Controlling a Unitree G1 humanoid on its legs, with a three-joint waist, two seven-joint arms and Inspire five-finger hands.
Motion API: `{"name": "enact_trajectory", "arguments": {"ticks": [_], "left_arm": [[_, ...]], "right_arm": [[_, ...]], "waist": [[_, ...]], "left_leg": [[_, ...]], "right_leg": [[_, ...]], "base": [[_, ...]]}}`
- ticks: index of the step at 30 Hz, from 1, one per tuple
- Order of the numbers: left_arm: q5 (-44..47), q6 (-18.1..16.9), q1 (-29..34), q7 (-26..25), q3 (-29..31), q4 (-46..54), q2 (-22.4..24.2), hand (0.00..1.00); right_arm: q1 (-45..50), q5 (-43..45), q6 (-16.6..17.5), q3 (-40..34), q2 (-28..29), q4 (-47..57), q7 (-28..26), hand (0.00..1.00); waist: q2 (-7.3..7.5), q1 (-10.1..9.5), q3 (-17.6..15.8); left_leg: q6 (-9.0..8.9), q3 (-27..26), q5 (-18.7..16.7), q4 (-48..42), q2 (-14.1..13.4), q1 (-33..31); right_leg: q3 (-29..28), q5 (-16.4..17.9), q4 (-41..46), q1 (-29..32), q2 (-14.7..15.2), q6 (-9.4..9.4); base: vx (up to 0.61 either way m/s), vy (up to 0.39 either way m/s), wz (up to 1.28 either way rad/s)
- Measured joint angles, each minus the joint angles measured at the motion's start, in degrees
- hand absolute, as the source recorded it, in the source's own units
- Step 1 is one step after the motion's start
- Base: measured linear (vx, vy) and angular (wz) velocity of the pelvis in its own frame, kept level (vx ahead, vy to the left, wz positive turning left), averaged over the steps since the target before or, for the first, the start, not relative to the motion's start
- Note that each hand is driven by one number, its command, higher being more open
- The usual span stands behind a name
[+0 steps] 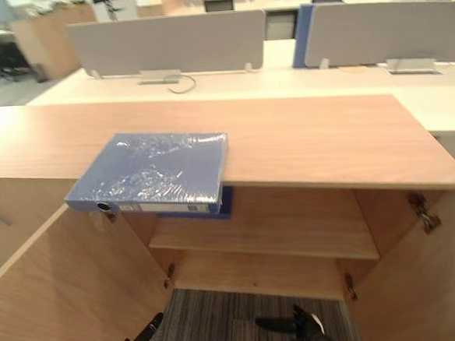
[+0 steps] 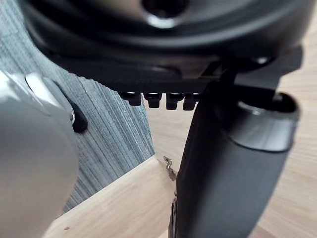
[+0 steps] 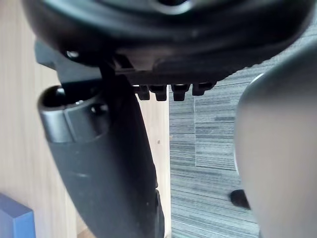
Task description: Walk over to the cabinet, pick up the folder, carry it to the office cabinet, place the folder inside the office cabinet, then close the office cabinet door
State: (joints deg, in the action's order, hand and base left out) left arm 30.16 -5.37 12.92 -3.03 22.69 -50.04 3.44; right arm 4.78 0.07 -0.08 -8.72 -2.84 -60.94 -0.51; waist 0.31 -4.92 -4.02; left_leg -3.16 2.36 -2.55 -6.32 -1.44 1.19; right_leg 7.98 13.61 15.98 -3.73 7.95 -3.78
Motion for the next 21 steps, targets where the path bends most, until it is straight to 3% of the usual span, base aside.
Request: {"name": "enact_trajectory", "arguments": {"ticks": [2,7,12,16,21], "left_arm": [[5.79,0.56,0.56,0.68,-2.29,4.4,-0.21,1.0],[18.23,0.32,2.55,1.64,-7.34,24.21,-0.11,1.0],[18.54,-0.92,2.79,-0.68,-8.95,37.6,-0.05,1.0],[11.58,-0.86,6.3,-1.48,-9.75,46.17,0.42,1.0],[-5.39,0.22,11.79,-2.19,-9.74,58.05,1.57,1.0]], "right_arm": [[0.0,-0.01,-0.38,1.41,-0.28,0.03,-0.03,1.0],[-0.12,-0.04,-0.59,3.83,1.15,0.56,-0.18,1.0],[0.05,-0.06,-0.7,5.45,1.03,0.53,-0.03,1.0],[0.2,-0.25,-0.75,5.49,1.41,0.53,-0.03,1.0],[-0.43,-0.69,-0.91,6.02,3.54,0.79,-0.23,1.0]], "waist": [[-0.01,-0.45,-0.11],[2.02,-1.57,-0.2],[2.14,-2.71,-0.31],[2.13,-3.93,-0.36],[2.68,-5.65,-0.72]], "left_leg": [[-0.74,1.2,0.37,1.09,-1.0,-0.1],[-1.46,3.03,0.32,2.74,-2.1,0.75],[-1.45,4.86,0.32,2.89,-1.6,0.97],[-1.43,6.61,0.31,2.48,-1.09,0.52],[-1.21,9.03,-0.12,1.2,-0.44,-1.08]], "right_leg": [[1.47,-1.06,-3.09,-1.44,-1.65,0.68],[3.89,-1.6,-6.99,-4.98,-3.25,0.84],[6.12,-2.37,-8.76,-7.1,-2.83,-0.02],[7.92,-3.1,-9.23,-8.06,-2.75,-0.56],[9.22,-3.26,-9.37,-8.29,-2.71,-0.67]], "base": [[0.12,-0.198,0.3],[0.11,-0.091,0.21],[0.05,-0.004,0.21],[0.02,0.006,0.32],[-0.04,0.013,0.23]]}}
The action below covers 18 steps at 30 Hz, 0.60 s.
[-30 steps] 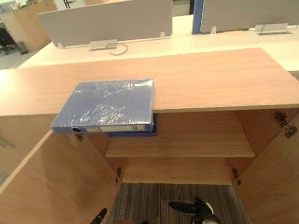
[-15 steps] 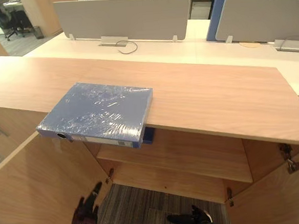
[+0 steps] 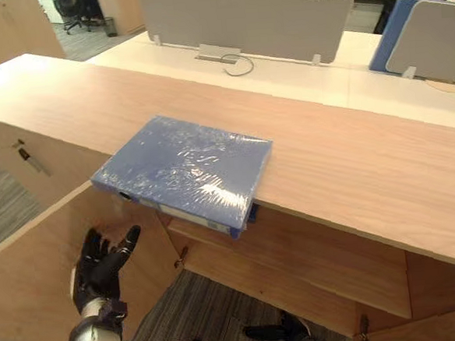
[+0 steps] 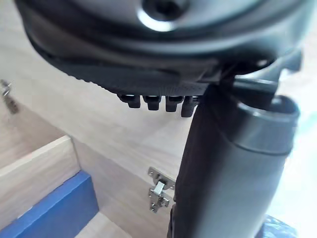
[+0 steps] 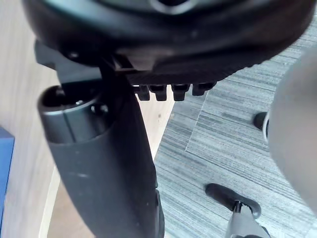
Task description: Walk over to the cabinet, pick up the folder, carry it to the office cabinet, place the folder inside the office cabinet, then close the office cabinet door
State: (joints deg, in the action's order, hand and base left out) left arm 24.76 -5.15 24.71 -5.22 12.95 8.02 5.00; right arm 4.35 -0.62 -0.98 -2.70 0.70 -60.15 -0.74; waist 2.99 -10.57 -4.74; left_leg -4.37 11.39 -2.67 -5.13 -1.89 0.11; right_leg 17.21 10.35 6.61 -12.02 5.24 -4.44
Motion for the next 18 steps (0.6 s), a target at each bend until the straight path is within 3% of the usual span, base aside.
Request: {"name": "enact_trajectory", "arguments": {"ticks": [6,11,13,18], "left_arm": [[-14.67,0.84,5.45,-1.37,4.23,11.98,2.44,1.0],[-22.81,0.96,5.65,-2.51,5.06,15.39,2.49,1.0],[-26.25,0.96,5.64,-4.5,5.76,16.85,2.5,1.0],[-38.32,0.94,5.41,-14.99,6.6,22.27,2.14,1.0]], "right_arm": [[0.38,-0.66,-0.49,0.86,2.97,2.44,-0.82,1.0],[1.03,-1.63,-1.14,1.15,3.34,3.19,-1.06,1.0],[1.05,-1.68,-1.25,1.22,3.35,3.21,-1.01,1.0],[1.38,-4.23,-1.25,1.14,3.34,3.15,1.27,1.0]], "waist": [[0.11,-0.31,0.1],[0.65,-0.46,0.51],[0.8,-0.41,0.65],[1.37,-0.31,1.1]], "left_leg": [[0.49,0.8,0.06,0.19,0.57,-0.75],[0.58,2.21,1.5,1.83,1.34,-1.23],[0.56,2.31,1.84,2.14,1.41,-1.25],[0.52,3.5,2.86,2.84,1.6,-1.23]], "right_leg": [[0.3,0.01,-0.42,-0.12,0.34,0.01],[1.59,0.01,-1.23,-0.05,0.73,0.01],[1.65,0.01,-1.46,-0.04,0.76,0.01],[2.85,0.01,-1.46,-0.27,0.74,0.01]], "base": [[-0.09,0.018,0.06],[-0.06,0.017,0.17],[-0.03,0.024,0.03],[-0.02,0.01,0.12]]}}
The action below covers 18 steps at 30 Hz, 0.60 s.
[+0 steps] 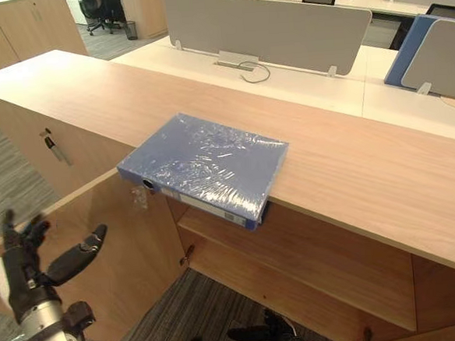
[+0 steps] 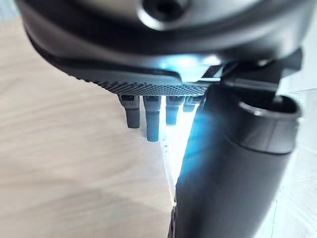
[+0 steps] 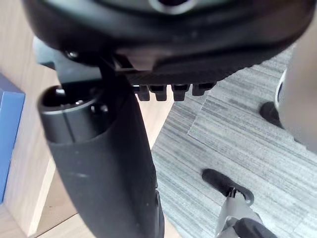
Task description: Walk over to the cabinet, pick up the folder, carry it to the office cabinet, place the folder inside the office cabinet, then close the office cabinet door
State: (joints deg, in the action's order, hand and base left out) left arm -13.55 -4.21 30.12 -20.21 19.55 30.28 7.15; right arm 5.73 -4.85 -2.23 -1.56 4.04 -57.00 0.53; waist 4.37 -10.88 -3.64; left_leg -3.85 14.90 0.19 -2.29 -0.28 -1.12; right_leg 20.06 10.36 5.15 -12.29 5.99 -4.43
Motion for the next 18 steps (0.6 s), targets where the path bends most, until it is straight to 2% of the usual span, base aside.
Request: {"name": "enact_trajectory", "arguments": {"ticks": [4,6,8,10,13,18], "left_arm": [[-7.69,0.01,-1.87,-6.88,1.1,3.45,-1.26,1.0],[-13.91,0.04,-3.22,-8.71,-0.29,5.92,-6.87,1.0],[-18.07,0.01,-3.36,-8.59,-2.4,7.98,-13.35,1.0],[-26.36,-1.85,-4.12,-7.15,-3.36,9.9,-23.2,1.0],[-33.09,-5.04,-4.17,-5.74,-3.07,10.13,-29.62,1.0],[-37.75,-7.93,-4.1,-3.64,-2.81,10.08,-33.91,1.0]], "right_arm": [[0.04,-3.3,0.13,0.64,-0.01,-0.69,0.57,1.0],[-0.88,-5.25,0.93,1.25,-0.01,-2.97,0.41,1.0],[-1.79,-6.24,1.49,2.72,-0.7,-4.83,0.32,1.0],[-3.42,-6.26,2.05,5.24,-1.43,-7.61,-0.42,1.0],[-4.37,-6.26,3.05,5.37,-2.41,-9.21,-0.68,1.0],[-4.9,-6.31,3.75,5.46,-4.75,-10.77,-0.95,1.0]], "waist": [[-0.27,-0.43,0.6],[-0.59,-0.64,1.16],[-0.84,-0.8,1.41],[-1.53,-0.76,1.71],[-2.8,-0.52,1.99],[-3.73,-0.35,1.44]], "left_leg": [[-0.14,0.57,0.36,0.3,0.14,0.01],[-0.16,1.24,0.71,0.93,0.2,0.13],[-0.6,1.3,0.84,1.43,0.08,0.29],[-0.72,0.91,1.41,2.54,-0.14,0.27],[-0.74,-0.28,2.38,3.32,-0.88,0.32],[-1.42,-0.53,2.97,4.25,-2.28,0.79]], "right_leg": [[0.21,-0.01,0.0,-0.04,0.0,0.01],[0.18,-0.03,0.0,-0.05,-0.07,0.04],[-0.39,-0.02,-0.41,0.17,-0.27,0.15],[-2.12,0.02,-1.51,0.51,-0.6,0.67],[-3.93,-0.52,-2.28,1.15,-1.47,1.56],[-4.75,-0.64,-2.31,1.42,-2.77,2.25]], "base": [[-0.01,0.008,0.09],[-0.02,0.003,0.13],[-0.01,0.0,0.04],[-0.02,-0.005,-0.12],[-0.02,-0.021,-0.24],[-0.01,-0.071,-0.06]]}}
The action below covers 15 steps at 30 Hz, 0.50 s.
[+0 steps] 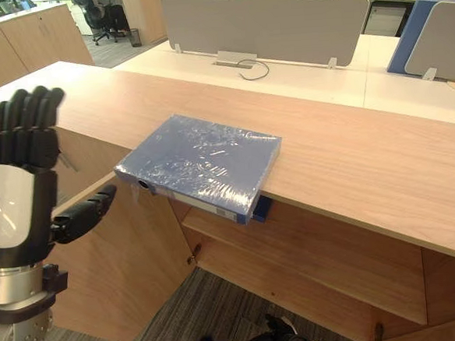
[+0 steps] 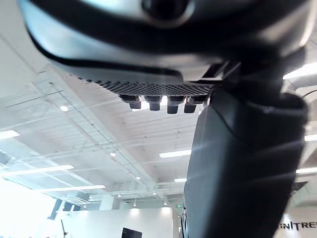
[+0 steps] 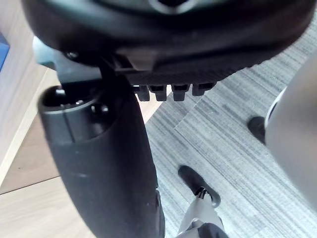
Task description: Walk over to the cabinet, pick up the folder, carry it to the office cabinet, place the folder inside the office cabinet, then close the office cabinet door
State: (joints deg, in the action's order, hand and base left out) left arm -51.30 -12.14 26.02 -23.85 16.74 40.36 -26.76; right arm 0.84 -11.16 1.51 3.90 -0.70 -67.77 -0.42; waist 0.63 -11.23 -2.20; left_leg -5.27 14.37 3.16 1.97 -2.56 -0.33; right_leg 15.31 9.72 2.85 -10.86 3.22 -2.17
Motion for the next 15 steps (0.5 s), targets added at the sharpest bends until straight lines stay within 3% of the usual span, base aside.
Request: {"name": "enact_trajectory", "arguments": {"ticks": [15], "left_arm": [[-1.22,-4.24,0.0,3.24,-2.4,-3.19,-9.22,1.0]], "right_arm": [[0.05,-0.08,0.11,-0.45,-2.67,-0.78,-0.28,1.0]], "waist": [[-0.58,-0.39,-0.26]], "left_leg": [[-0.36,-2.7,0.19,1.25,-1.7,1.34]], "right_leg": [[-3.22,0.12,0.49,0.78,-1.29,0.86]], "base": [[-0.01,-0.035,-0.1]]}}
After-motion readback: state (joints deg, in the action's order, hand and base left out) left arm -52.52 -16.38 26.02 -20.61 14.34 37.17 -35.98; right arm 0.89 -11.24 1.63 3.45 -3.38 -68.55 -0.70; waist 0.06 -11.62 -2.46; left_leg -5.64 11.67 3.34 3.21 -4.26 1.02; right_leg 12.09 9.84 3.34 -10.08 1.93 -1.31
